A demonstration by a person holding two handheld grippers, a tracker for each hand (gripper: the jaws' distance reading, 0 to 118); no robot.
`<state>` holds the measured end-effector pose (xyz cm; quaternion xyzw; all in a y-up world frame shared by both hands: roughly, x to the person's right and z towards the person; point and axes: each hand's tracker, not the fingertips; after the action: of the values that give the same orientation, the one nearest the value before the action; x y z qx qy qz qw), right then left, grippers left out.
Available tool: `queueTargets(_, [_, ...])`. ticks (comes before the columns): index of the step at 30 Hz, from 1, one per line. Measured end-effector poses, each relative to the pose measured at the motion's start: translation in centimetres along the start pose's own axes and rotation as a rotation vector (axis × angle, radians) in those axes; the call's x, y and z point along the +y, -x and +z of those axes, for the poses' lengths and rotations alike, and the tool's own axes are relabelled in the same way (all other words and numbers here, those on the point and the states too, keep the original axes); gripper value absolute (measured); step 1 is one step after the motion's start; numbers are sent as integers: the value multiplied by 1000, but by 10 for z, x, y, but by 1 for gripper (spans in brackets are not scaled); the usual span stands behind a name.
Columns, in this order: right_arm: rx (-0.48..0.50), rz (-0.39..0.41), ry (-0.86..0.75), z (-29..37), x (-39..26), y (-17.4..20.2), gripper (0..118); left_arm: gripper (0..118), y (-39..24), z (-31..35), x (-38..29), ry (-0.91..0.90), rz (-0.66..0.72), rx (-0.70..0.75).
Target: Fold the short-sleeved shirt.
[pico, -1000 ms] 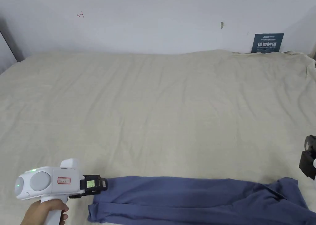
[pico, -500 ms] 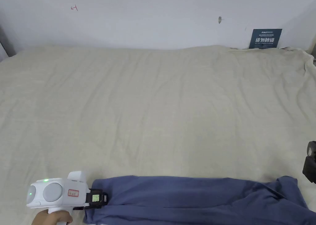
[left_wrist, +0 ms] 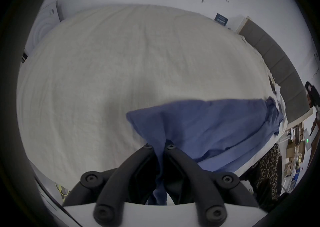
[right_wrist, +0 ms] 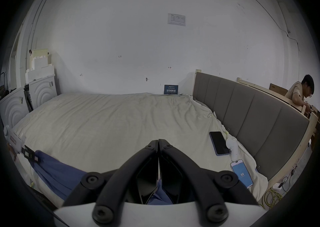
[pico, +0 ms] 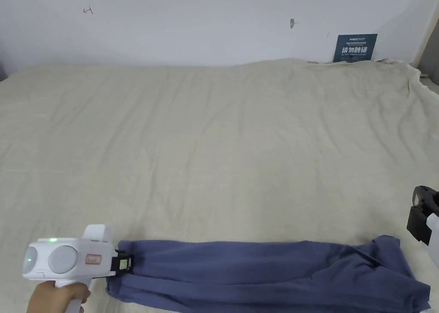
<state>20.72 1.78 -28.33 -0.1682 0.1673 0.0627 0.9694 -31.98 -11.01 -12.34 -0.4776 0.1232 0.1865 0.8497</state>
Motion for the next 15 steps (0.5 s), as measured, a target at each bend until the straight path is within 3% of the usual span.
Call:
queueTargets(3, [2,-5,-8,-1,2,0,0,2,12,18,14,-19,27,-15])
queueTargets(15, [26,-15,-20,-2,6,0,0,2,66,63,27,-20,91,170])
